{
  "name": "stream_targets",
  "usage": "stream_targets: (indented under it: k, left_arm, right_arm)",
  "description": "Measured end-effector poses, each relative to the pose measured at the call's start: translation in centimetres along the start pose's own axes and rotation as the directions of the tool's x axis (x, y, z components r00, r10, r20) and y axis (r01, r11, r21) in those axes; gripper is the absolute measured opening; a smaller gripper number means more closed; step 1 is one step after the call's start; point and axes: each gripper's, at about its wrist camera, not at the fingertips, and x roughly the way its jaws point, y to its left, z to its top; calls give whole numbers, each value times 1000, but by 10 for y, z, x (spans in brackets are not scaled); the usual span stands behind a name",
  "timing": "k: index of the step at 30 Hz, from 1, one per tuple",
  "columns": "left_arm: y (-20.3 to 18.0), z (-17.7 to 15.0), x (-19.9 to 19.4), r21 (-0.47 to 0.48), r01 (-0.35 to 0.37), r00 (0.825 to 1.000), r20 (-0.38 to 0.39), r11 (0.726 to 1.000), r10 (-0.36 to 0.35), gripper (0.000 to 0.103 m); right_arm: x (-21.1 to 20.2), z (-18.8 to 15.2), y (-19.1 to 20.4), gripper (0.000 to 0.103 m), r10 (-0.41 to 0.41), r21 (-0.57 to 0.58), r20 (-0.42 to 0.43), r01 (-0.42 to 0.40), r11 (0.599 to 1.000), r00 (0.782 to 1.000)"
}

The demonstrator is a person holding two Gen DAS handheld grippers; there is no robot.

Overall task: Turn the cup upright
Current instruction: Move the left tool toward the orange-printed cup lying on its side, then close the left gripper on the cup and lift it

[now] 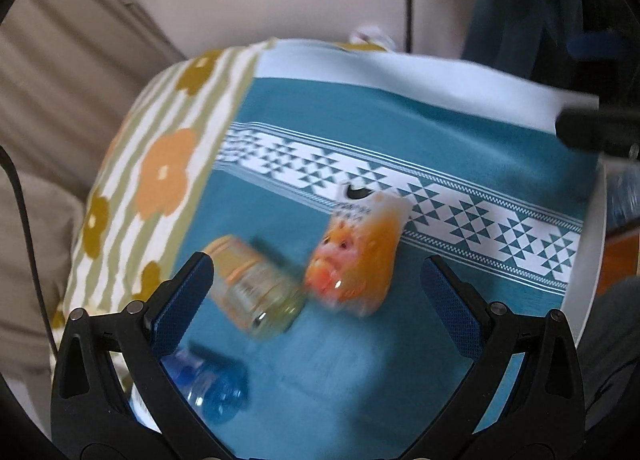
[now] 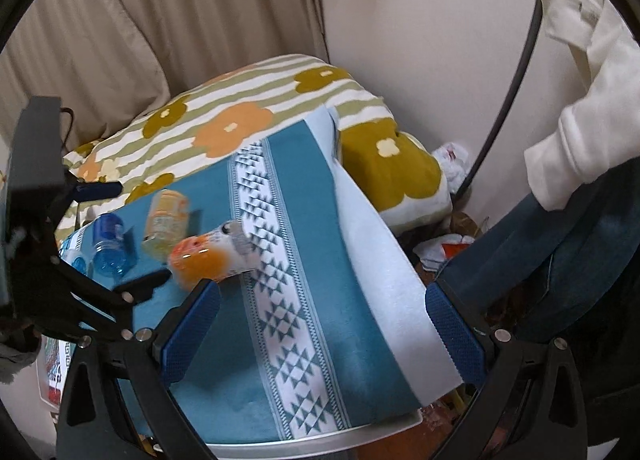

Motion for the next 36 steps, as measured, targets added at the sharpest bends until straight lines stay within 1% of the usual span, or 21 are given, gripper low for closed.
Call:
stream_targets:
  k: [3,5,7,9,11,14,21,22,25,29,34,36]
  left_arm:
    - [-10,6,17,52,23,999,-31,998,-22,103]
    - [-16,10,28,79,34,998,-59,996,-30,101]
    - [-19,12,39,92,47,996,-85,995,-39,96]
    - [-21,13,48,99,62,992,-113,993,-50,84]
    - [-22,13,56,94,80,988,-142,992,-67,80]
    - [-23,12,63,86,105,982,-168,991,-89,65]
    - [-29,9,58,66,121,981,-158,990,-110,62]
    - [-23,12,60,59,124,981,-158,991,-113,62]
    - [-17,9,56,20,127,980,-158,992,-123,62]
    - [-7,0,43,-57,134,978,-156,989,-141,61]
    - [2,-17,20,-147,124,979,-143,981,-145,59]
    - [6,-29,8,-192,114,980,-138,975,-142,59]
  right_arm:
    - [8,4,-11,102,-5,34,-12,5,999,1000]
    - [13,6,-16,102,-8,50,-15,8,999,1000]
    - [17,8,-22,102,-9,62,-23,11,998,1000]
    - [21,10,-26,102,-10,70,-32,12,997,999]
    - [24,11,-28,102,-9,74,-37,12,997,999]
    - [27,14,-29,102,-7,76,-39,10,997,999]
    - [32,17,-28,102,1,78,-46,3,997,999]
    - [32,17,-28,102,3,77,-46,1,997,999]
    - [31,18,-24,102,6,71,-40,-3,997,999]
    - [27,18,-17,102,12,59,-29,-11,998,1000]
    - [20,18,-2,102,30,34,-13,-29,999,999]
    - [16,17,6,102,40,16,-4,-40,999,999]
